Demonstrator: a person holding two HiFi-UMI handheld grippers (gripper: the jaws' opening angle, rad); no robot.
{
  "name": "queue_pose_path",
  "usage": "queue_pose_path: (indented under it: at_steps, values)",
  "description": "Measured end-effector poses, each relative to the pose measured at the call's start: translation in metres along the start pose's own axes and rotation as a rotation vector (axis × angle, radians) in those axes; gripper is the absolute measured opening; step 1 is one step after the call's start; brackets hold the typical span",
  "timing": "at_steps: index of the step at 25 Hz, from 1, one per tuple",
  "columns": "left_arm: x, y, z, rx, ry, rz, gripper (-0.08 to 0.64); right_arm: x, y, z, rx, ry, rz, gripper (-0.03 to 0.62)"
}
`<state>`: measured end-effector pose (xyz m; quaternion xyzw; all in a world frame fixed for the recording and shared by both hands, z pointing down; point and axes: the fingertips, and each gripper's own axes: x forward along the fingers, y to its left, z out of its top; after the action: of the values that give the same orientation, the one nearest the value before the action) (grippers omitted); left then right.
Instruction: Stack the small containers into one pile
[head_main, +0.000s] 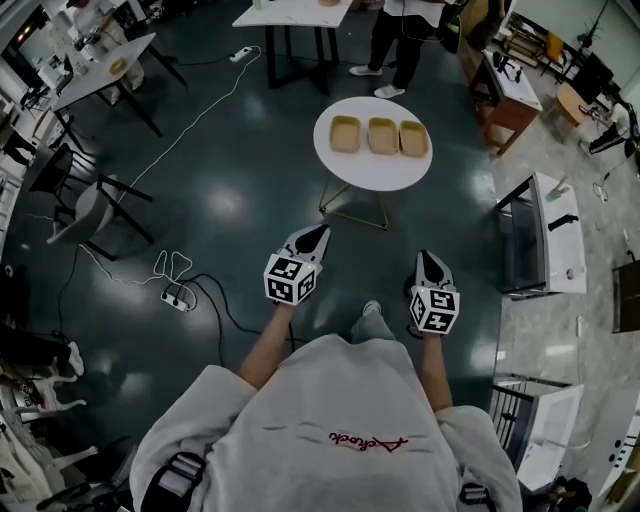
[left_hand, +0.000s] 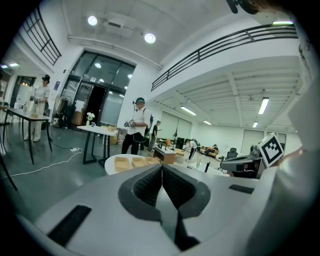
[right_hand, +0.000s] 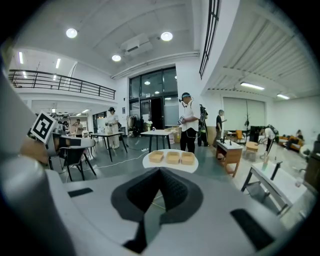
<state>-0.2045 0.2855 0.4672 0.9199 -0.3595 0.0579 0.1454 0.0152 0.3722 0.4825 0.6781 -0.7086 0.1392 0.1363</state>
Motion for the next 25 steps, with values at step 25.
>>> queue_pose_path:
  at_steps: [25]
  values:
    - [0.084,0.017,0.012,0.013,0.022,0.002,0.011,0.071,-0.042,0.016,0.018,-0.012,0.030,0.018]
